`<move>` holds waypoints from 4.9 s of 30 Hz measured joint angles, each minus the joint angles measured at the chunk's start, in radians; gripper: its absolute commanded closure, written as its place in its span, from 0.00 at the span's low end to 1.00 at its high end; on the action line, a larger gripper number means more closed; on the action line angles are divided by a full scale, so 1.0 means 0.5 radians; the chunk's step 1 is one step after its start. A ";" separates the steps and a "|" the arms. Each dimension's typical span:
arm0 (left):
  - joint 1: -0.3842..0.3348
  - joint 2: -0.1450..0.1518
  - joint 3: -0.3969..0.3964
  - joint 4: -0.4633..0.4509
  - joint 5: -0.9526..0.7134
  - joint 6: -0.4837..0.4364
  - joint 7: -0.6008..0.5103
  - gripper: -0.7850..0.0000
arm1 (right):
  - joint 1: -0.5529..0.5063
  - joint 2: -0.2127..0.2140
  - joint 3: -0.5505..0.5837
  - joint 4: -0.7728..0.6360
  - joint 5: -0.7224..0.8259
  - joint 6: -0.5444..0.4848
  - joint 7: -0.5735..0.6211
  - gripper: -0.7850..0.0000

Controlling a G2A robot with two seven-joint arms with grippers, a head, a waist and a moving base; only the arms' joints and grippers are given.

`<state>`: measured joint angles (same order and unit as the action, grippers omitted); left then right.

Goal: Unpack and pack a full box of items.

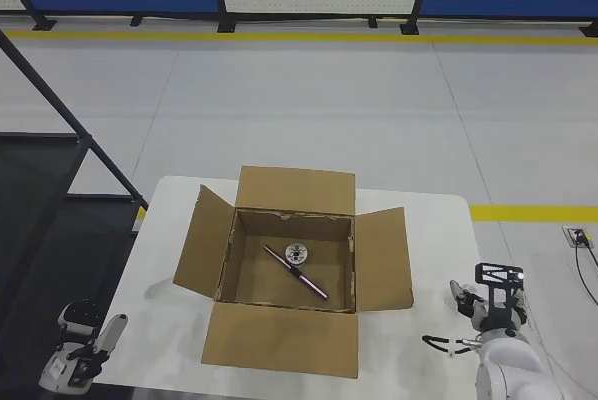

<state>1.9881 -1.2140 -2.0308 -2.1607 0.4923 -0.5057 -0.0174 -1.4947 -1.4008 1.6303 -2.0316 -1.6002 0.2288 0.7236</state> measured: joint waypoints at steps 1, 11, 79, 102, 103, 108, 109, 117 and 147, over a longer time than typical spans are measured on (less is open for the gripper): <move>0.000 0.000 0.000 0.000 0.000 0.000 0.000 0.00 | 0.015 0.000 0.013 0.049 0.024 -0.005 0.006 0.00; 0.000 0.000 0.000 0.000 0.000 0.000 0.000 0.00 | 0.149 0.011 0.127 0.477 0.320 -0.183 -0.119 0.33; 0.000 0.000 0.000 0.000 0.000 0.000 0.000 0.00 | 1.358 -0.195 -1.305 1.288 0.381 -0.609 0.148 1.00; 0.000 0.000 0.000 0.000 0.000 0.000 0.000 0.00 | 1.353 -0.203 -1.252 1.320 0.379 -0.634 0.119 0.25; 0.000 0.000 0.000 0.000 0.000 0.000 0.000 0.00 | 1.332 -0.200 -1.247 1.279 0.369 -0.636 0.110 0.13; 0.000 0.000 0.000 0.000 0.000 0.000 0.000 0.00 | 1.179 -0.178 -1.192 1.001 0.303 -0.598 0.043 0.00; 0.000 0.000 0.000 0.000 0.000 0.000 0.000 0.00 | 1.120 -0.171 -1.169 0.909 0.280 -0.557 0.014 0.00; 0.000 0.000 0.000 0.000 0.000 0.000 0.000 0.00 | 0.980 -0.153 -1.123 0.705 0.217 -0.527 -0.010 0.00; -0.735 0.075 0.380 0.215 0.055 0.179 -0.818 0.00 | 0.536 -0.069 -0.244 0.207 1.526 -0.849 -0.275 0.00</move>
<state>1.6206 -1.1767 -1.8409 -2.0535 0.5200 -0.4163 -0.4265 -1.2265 -1.4353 1.5083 -1.9282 -0.8371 -0.1957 0.5862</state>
